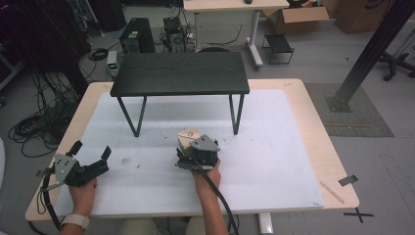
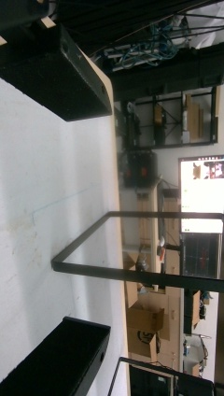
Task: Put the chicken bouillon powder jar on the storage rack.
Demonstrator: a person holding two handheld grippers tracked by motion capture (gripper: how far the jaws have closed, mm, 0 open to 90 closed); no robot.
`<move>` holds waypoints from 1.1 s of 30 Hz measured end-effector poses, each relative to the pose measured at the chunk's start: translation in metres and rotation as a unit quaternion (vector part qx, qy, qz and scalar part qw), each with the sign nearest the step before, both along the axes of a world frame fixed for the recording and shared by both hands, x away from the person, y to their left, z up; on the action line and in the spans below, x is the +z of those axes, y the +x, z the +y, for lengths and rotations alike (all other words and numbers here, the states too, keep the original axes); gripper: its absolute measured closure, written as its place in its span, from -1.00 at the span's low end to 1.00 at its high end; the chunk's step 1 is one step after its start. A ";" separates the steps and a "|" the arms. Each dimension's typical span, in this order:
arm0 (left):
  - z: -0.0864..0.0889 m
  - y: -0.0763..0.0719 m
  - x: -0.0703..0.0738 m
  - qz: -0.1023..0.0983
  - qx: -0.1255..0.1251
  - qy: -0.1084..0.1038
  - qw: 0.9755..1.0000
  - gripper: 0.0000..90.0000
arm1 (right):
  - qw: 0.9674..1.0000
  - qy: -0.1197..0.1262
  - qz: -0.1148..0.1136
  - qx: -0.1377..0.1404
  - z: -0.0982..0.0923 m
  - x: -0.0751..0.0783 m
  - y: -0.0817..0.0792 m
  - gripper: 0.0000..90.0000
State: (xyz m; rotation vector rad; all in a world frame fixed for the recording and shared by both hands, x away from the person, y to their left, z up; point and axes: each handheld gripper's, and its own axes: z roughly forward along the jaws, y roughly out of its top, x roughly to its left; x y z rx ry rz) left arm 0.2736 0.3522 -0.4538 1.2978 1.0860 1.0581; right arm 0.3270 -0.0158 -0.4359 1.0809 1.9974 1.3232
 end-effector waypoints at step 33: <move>0.000 0.000 0.000 0.000 0.000 0.000 1.000 -1.00 | 0.999 0.016 -0.038 0.012 -0.010 0.017 -0.006 -0.37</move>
